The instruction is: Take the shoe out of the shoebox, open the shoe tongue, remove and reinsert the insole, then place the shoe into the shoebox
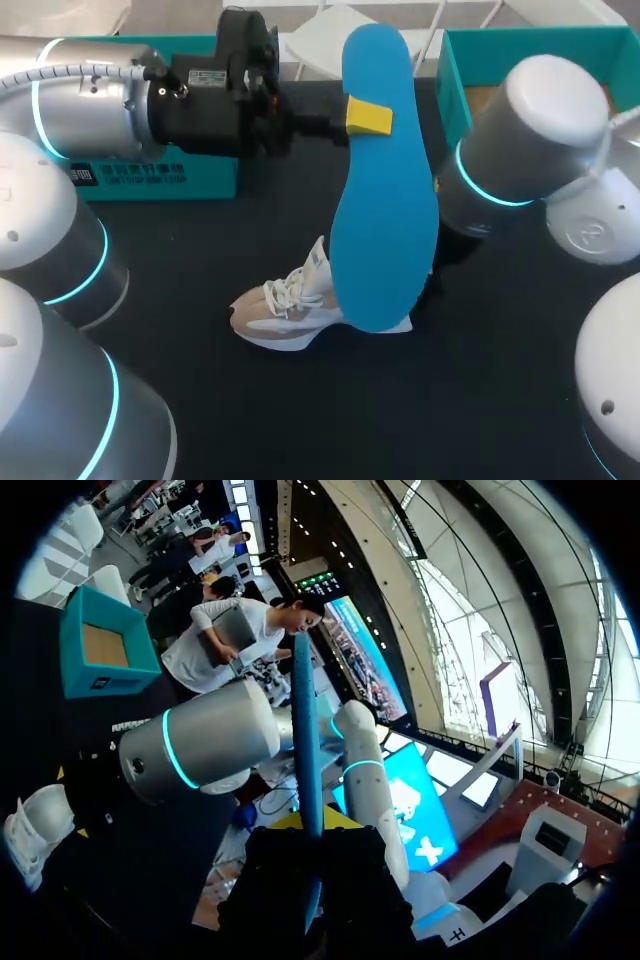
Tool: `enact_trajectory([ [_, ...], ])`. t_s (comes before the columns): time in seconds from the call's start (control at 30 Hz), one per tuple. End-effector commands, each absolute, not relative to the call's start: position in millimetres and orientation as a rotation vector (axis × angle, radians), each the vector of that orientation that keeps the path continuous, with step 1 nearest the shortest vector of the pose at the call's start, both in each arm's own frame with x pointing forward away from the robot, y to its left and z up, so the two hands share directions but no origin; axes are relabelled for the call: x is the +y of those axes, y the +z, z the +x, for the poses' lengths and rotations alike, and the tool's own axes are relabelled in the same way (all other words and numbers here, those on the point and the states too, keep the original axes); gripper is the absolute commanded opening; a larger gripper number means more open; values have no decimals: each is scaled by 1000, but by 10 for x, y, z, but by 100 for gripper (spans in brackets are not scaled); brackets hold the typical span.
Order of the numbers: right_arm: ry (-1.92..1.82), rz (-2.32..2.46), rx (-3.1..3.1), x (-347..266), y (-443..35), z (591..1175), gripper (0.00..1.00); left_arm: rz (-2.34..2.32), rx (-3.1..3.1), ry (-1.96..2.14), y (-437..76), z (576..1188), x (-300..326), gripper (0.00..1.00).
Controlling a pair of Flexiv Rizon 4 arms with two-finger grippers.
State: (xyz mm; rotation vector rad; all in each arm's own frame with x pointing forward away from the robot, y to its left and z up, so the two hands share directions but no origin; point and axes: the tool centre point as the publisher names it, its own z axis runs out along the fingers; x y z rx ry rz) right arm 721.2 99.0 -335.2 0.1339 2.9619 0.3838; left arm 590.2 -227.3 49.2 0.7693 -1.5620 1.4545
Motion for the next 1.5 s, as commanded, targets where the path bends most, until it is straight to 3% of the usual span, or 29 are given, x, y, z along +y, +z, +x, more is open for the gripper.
enact_trajectory([
  [0.03,220,141,2988,1013,-3339,7207,100,769,-1562,1456,481,5895,-2276,0],
  [1.03,227,4,3090,1071,-3337,7258,100,769,-1562,1456,481,5895,-2276,0],
  [1.5,222,41,3095,1381,-3168,7419,100,769,-1562,1456,481,5895,-2276,0],
])
